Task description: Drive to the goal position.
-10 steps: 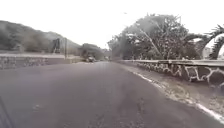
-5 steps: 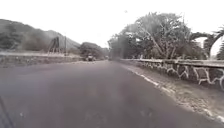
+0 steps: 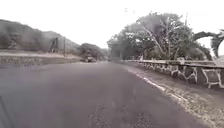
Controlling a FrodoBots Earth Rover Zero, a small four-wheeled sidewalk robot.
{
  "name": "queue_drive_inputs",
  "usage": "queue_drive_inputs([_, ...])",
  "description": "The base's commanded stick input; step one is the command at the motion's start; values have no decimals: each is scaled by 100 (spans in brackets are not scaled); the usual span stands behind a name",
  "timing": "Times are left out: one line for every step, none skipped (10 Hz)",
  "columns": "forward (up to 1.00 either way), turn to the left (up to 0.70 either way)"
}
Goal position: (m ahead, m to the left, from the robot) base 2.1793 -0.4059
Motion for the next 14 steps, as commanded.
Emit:
queue_drive_inputs([70, 0])
queue_drive_inputs([70, 0])
queue_drive_inputs([70, 0])
queue_drive_inputs([70, 0])
queue_drive_inputs([70, 0])
queue_drive_inputs([70, 0])
queue_drive_inputs([70, 0])
queue_drive_inputs([70, 0])
queue_drive_inputs([70, 0])
queue_drive_inputs([70, 0])
queue_drive_inputs([70, 0])
queue_drive_inputs([70, 0])
queue_drive_inputs([70, 0])
queue_drive_inputs([70, 0])
